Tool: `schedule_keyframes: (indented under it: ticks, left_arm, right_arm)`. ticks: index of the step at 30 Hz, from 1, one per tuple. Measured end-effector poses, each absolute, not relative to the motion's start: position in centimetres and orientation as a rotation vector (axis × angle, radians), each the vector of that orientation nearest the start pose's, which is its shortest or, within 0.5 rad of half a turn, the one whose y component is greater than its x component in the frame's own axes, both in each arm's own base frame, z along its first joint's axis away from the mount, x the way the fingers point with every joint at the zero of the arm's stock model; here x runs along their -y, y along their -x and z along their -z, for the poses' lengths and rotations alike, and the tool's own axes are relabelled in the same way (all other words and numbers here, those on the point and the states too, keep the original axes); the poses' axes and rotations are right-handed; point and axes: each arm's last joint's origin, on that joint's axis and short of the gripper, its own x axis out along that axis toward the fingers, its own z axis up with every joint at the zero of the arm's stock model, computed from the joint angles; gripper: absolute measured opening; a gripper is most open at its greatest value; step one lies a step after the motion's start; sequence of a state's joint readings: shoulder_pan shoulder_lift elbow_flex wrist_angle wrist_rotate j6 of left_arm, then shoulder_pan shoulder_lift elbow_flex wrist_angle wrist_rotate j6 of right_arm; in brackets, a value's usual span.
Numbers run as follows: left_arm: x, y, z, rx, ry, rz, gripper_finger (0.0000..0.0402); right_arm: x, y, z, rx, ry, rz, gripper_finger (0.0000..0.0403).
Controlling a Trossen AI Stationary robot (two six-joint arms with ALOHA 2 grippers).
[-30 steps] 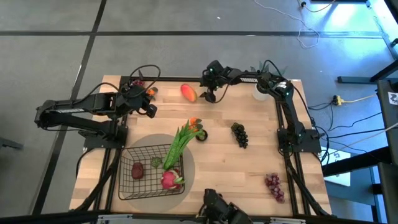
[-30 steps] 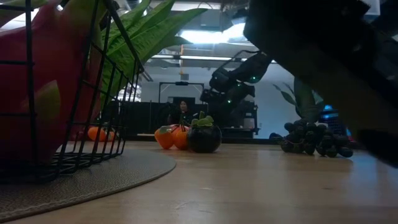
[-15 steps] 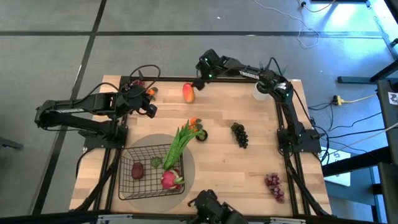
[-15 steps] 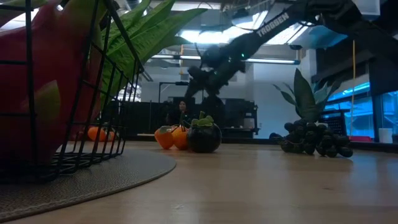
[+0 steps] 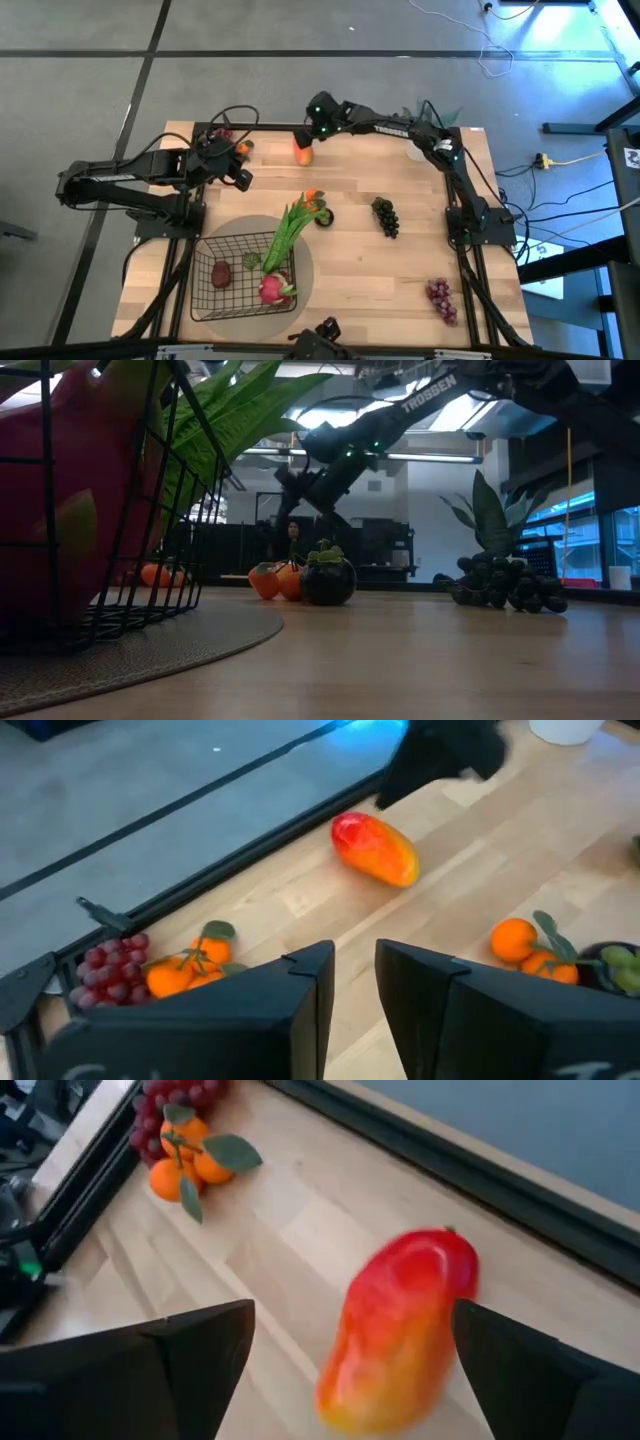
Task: Build produce basket
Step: Put the orange mango into the black wire basket
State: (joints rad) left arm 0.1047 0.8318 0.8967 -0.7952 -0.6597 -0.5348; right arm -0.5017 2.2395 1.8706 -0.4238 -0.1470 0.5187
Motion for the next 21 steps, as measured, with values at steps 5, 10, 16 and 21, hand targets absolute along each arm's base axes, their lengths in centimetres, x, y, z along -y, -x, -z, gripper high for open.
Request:
schedule_keyframes:
  ticks: [5,10,16,21]
  left_arm:
    - [-3.2,-14.8,-31.3,-0.529,0.272,-0.846,0.0066]
    - [-3.2,-14.9,-31.3,-0.538,0.274,-0.827,0.0066]
    - [-3.2,-14.9,-31.3,-0.551,0.259,-0.808,0.0066]
    - [-3.1,-14.9,-31.3,-0.562,0.258,-0.782,0.0066]
  right_arm:
    - [22.8,-45.1,-18.3,-0.722,-0.714,0.587,0.0323]
    - [22.2,-45.4,-18.6,-0.719,-0.678,0.632,0.0323]
    - [21.9,-45.6,-18.6,-0.724,-0.644,0.608,0.0323]
    - [21.9,-45.9,-19.8,-0.717,-0.656,0.564,0.0323]
